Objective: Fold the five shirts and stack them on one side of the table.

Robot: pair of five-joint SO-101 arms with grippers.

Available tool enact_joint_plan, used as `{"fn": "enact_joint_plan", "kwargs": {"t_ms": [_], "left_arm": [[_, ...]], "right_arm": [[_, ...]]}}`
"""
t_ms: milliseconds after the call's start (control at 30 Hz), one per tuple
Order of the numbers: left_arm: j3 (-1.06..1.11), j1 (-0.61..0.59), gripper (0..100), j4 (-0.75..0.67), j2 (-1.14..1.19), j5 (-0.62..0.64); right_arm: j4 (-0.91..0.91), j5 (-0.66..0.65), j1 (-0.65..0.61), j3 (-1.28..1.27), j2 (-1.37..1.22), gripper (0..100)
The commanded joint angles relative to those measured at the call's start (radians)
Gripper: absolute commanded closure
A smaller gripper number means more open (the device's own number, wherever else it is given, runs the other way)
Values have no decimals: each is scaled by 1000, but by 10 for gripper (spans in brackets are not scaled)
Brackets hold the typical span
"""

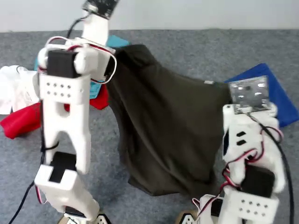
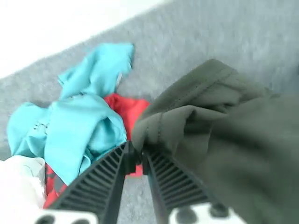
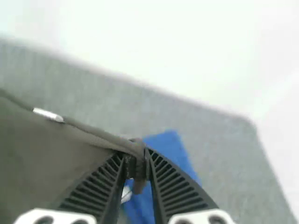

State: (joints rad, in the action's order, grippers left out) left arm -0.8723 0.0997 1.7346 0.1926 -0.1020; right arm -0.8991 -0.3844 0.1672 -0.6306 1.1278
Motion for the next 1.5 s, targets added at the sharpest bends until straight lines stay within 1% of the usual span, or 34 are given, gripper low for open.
{"fn": "enact_joint_plan", "kwargs": {"t_ms": [0, 433, 633, 767, 967, 1133, 1367, 1467], "left_arm": [[-41, -8, 981, 20, -140, 48], [-41, -12, 981, 20, -608, 44], [-41, -14, 981, 20, -763, 44], [-50, -14, 981, 17, -842, 44], [-50, -17, 981, 17, -922, 44], [-50, -83, 981, 2, -970, 46], [-41, -86, 981, 3, -944, 48], [-41, -86, 981, 3, -919, 44]], "right_arm": [[-45, 58, 10, 186, 5, 989], [-361, 54, 10, 740, 15, 989], [-449, 58, 12, 919, 15, 989], [-463, 58, 12, 1005, 15, 989], [-501, 58, 13, 1053, 15, 989], [-521, 60, 13, 1053, 16, 989], [-550, 60, 13, 1037, 5, 989], [-555, 57, 13, 967, 5, 989]]}}
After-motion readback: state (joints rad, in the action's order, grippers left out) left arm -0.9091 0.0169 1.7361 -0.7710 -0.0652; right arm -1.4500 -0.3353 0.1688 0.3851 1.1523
